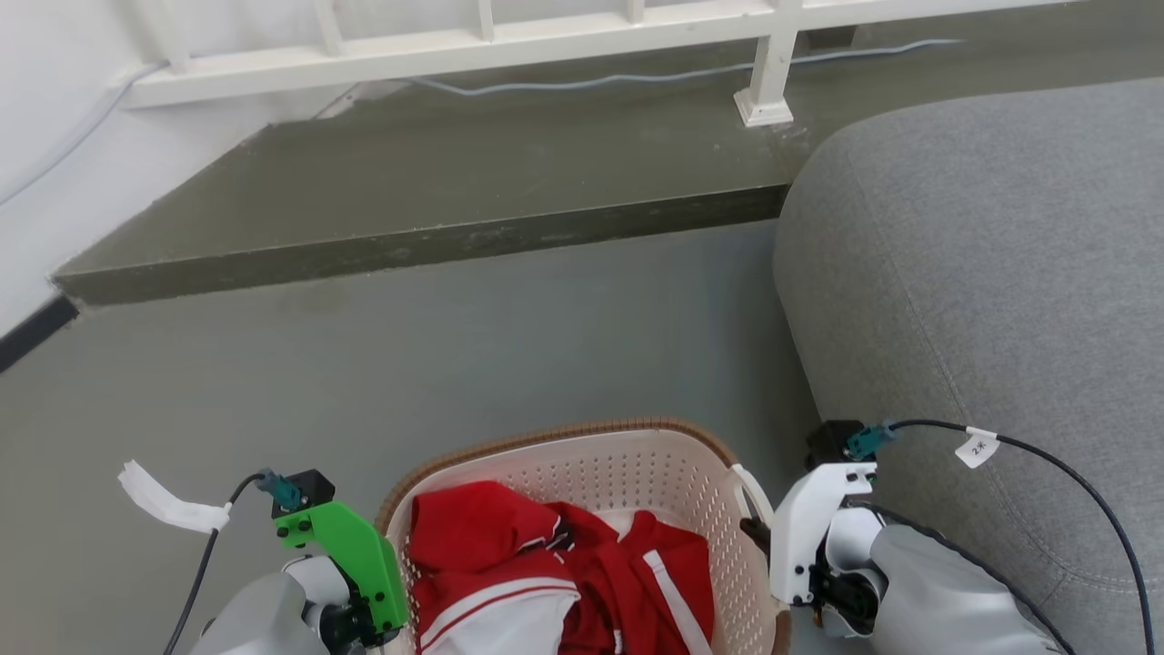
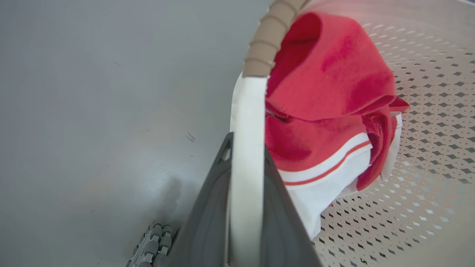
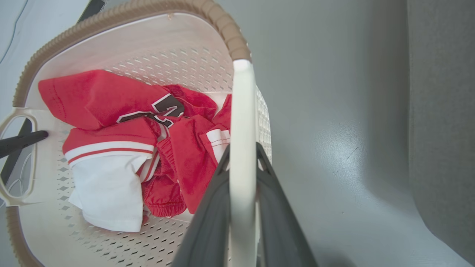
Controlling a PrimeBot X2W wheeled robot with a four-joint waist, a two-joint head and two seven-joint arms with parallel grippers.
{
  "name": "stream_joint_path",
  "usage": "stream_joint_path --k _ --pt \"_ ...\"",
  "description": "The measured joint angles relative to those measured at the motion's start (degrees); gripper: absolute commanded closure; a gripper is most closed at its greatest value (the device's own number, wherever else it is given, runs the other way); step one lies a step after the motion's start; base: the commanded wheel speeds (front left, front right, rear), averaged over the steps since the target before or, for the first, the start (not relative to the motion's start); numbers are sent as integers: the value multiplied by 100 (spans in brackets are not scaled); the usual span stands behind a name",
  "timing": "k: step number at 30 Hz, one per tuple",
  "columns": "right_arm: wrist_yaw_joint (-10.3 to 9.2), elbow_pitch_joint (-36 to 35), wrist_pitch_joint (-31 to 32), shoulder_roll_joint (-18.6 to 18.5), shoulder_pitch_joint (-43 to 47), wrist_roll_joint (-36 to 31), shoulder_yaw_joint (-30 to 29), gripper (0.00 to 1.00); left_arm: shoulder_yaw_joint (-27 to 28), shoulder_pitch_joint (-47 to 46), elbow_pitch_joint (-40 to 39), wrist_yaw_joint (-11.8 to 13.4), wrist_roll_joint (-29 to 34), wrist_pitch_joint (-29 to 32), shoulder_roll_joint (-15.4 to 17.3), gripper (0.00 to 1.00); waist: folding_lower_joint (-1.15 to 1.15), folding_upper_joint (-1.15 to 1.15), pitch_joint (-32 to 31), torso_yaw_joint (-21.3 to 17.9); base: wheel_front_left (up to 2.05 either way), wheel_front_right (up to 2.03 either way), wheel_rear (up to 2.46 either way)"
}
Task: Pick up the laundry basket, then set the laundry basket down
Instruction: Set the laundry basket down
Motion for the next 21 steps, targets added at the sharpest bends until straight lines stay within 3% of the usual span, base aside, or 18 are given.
stream_joint_path --k 21 --pt "0 -9 -829 -125 -689 -87 1 100 -70 -631 -346 86 97 -730 7 100 0 0 936 -8 0 0 0"
